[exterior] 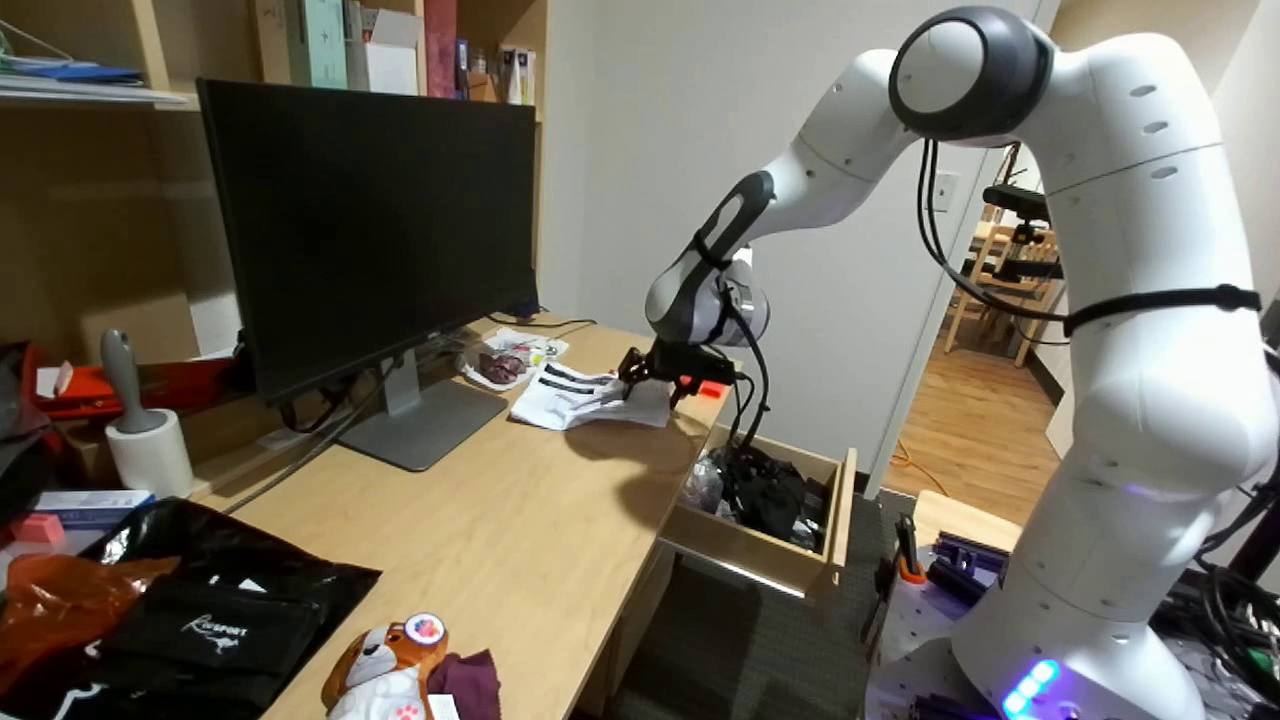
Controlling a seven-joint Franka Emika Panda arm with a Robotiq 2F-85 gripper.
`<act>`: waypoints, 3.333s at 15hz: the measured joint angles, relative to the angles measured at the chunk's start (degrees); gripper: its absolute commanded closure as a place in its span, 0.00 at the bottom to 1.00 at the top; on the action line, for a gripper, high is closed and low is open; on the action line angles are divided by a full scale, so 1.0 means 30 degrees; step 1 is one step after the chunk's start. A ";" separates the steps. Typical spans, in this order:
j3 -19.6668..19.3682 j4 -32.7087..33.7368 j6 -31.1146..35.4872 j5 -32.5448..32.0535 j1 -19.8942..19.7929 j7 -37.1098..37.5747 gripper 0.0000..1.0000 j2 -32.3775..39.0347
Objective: Move the purple cloth to the left side of the desk then move the papers to the left side as well
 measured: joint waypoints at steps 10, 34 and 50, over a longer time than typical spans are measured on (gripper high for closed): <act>0.2686 0.1256 0.0475 0.0067 -0.2288 -0.1612 0.91 0.1443; 2.0310 -0.6125 0.0528 -0.1321 -1.0504 -1.0389 0.94 -0.1603; 2.7446 -0.6917 0.8705 -0.4784 -1.4220 -0.8621 0.94 -0.0686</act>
